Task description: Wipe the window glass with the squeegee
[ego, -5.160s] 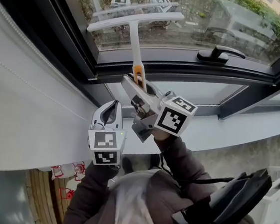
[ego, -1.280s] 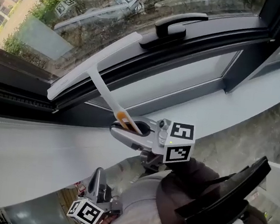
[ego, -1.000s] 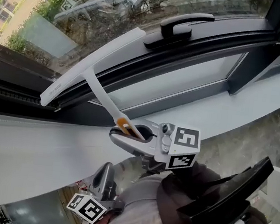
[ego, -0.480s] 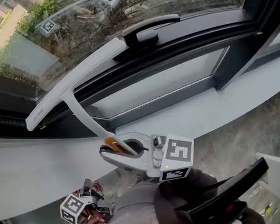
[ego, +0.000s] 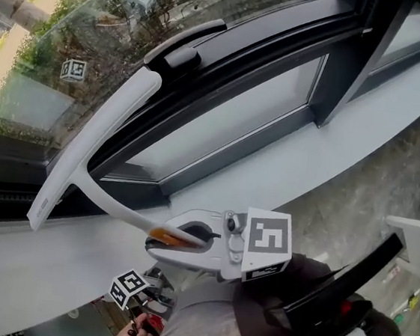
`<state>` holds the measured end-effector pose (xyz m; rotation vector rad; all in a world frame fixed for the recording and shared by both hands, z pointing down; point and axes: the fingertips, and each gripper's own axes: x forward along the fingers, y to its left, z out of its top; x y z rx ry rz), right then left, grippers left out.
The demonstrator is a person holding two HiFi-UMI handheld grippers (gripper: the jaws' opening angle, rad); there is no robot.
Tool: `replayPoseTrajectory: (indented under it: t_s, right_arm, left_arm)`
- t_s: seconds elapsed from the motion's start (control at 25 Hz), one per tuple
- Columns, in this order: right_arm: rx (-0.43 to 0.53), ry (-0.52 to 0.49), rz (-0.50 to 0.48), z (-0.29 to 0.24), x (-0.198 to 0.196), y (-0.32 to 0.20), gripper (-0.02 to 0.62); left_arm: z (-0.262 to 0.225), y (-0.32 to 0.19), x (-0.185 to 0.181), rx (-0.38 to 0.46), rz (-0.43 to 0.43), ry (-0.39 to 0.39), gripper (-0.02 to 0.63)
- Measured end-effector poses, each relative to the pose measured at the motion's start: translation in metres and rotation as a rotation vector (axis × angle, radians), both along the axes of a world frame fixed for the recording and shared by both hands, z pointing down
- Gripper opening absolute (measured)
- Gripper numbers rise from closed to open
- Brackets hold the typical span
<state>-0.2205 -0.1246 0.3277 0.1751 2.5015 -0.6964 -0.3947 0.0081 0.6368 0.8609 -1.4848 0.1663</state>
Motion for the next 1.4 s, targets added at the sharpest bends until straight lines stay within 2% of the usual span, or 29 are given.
replayPoseTrajectory:
  t_s: [0.04,0.16,0.28,0.36,0.44,0.52,0.6,0.72,0.84,0.92,1.04,1.08,1.16,1.2,1.28,1.36,1.4]
  right_arm:
    - [0.004,-0.007,-0.009,-0.005,0.008,0.004,0.023]
    - [0.013,-0.030,-0.035,-0.017,0.025,0.015,0.023]
    - [0.017,-0.030,-0.040,-0.024,0.035,0.028,0.023]
    - [0.026,-0.024,-0.037,-0.029,0.038,0.040,0.023]
    - [0.042,-0.010,-0.048,-0.035,0.037,0.059,0.023]
    - [0.060,0.016,-0.081,-0.039,0.030,0.085,0.023]
    - [0.065,0.053,-0.126,-0.039,0.019,0.118,0.023]
    - [0.047,0.143,-0.168,-0.031,-0.001,0.162,0.025]
    - [0.059,0.275,-0.183,-0.019,-0.015,0.199,0.025]
    - [0.052,0.346,-0.180,-0.010,-0.020,0.219,0.026]
    - [0.006,0.408,-0.155,0.000,-0.017,0.237,0.028]
    - [0.004,0.430,-0.141,0.004,-0.013,0.240,0.028]
    - [0.046,0.477,-0.111,0.008,0.001,0.244,0.029]
    - [0.073,0.493,-0.092,0.009,0.012,0.243,0.040]
    - [0.117,0.509,-0.024,0.007,0.038,0.233,0.053]
    - [0.143,0.524,0.075,0.003,0.062,0.218,0.061]
    - [0.157,0.538,0.133,0.000,0.073,0.209,0.061]
  left_arm:
    - [0.002,-0.001,0.010,0.001,-0.007,0.024,0.001]
    - [0.015,0.022,0.007,-0.167,-0.027,-0.039,0.000]
    - [0.038,0.033,0.018,-0.243,-0.036,0.053,0.002]
    - [0.049,0.034,0.025,-0.268,0.003,0.092,0.002]
    - [0.055,0.027,0.031,-0.260,0.109,0.092,0.000]
    - [0.058,0.020,0.039,-0.246,0.273,0.083,0.001]
    - [0.056,0.018,0.053,-0.267,0.490,0.061,0.000]
    - [0.043,0.021,0.082,-0.326,0.887,0.024,0.000]
    - [0.020,0.021,0.117,-0.333,1.340,0.001,0.002]
    - [0.001,0.018,0.137,-0.302,1.635,-0.041,0.000]
    - [-0.020,0.014,0.167,-0.210,2.004,-0.151,0.002]
    - [-0.027,0.018,0.179,-0.157,2.123,-0.152,0.002]
    - [-0.041,0.028,0.199,-0.048,2.338,-0.100,0.000]
    - [-0.047,0.032,0.204,-0.011,2.421,-0.076,0.002]
    - [-0.057,0.045,0.200,-0.015,2.514,0.007,0.001]
    - [-0.063,0.056,0.179,-0.098,2.499,0.095,0.000]
    - [-0.064,0.055,0.162,-0.158,2.444,0.106,0.002]
